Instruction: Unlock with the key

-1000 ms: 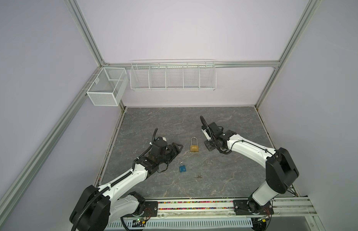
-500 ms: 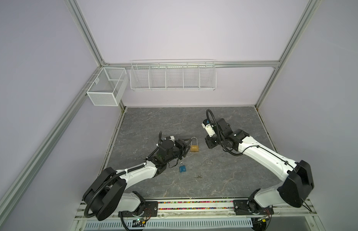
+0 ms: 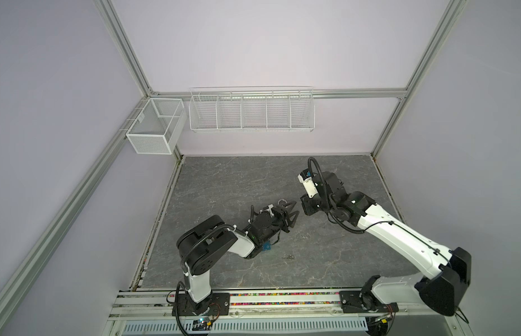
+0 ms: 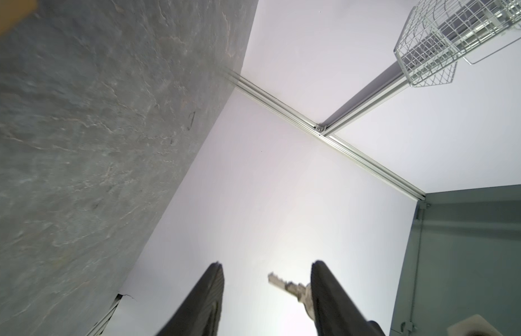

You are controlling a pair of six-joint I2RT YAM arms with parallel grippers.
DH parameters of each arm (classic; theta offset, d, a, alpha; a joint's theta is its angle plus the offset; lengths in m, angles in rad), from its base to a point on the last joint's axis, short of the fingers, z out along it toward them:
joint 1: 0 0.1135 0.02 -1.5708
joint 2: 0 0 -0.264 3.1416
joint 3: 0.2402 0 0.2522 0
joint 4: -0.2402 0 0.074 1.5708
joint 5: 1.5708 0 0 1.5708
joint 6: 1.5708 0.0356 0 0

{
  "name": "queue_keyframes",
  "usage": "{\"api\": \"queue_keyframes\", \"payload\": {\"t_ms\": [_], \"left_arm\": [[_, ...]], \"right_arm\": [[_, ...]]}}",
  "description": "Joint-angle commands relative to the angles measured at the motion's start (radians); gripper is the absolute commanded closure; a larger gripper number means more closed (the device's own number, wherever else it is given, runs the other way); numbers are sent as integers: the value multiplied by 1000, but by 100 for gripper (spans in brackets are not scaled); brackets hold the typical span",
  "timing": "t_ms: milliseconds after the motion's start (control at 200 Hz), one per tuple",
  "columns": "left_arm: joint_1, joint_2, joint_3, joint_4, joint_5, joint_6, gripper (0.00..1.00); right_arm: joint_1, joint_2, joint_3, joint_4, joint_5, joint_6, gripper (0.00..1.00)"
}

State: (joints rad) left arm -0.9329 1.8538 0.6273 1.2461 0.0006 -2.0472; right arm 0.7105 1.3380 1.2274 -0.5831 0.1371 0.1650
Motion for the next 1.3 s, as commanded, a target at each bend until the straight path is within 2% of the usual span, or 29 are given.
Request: {"api": "queue_keyframes", "payload": {"t_ms": [0, 340, 510, 575, 680, 720, 770, 910, 980, 1060, 1165, 1295], "left_arm": [[-26, 35, 41, 158, -78, -135, 50], [-52, 44, 37, 168, -121, -160, 50], [-50, 55, 18, 170, -121, -157, 50], [-49, 58, 25, 170, -110, -152, 50], [-48, 55, 32, 170, -101, -148, 50], [-48, 54, 29, 170, -100, -148, 50], [-47, 53, 25, 170, -100, -147, 50], [-45, 47, 22, 171, -100, -145, 50], [-45, 43, 24, 170, -99, -143, 50], [-45, 35, 25, 171, -94, -140, 50], [-44, 17, 16, 170, -93, -134, 50], [-37, -2, 3, 170, -89, -130, 50]], "right_arm": [[8, -37, -6, 0, 21, 12, 93], [9, -71, -43, 39, 46, 14, 93], [10, -87, -85, 20, 110, 39, 93], [9, -109, -109, 15, 153, 67, 84], [-2, -159, -153, -3, 174, 123, 52], [-6, -188, -178, 5, 156, 140, 46], [-9, -231, -216, 32, 114, 153, 43], [-15, -307, -261, 63, 62, 183, 47], [-50, -302, -266, 73, -55, 212, 46], [-91, -306, -320, 162, -195, 257, 46], [-134, -339, -394, 239, -247, 283, 46], [-194, -348, -438, 307, -376, 299, 45]]}}
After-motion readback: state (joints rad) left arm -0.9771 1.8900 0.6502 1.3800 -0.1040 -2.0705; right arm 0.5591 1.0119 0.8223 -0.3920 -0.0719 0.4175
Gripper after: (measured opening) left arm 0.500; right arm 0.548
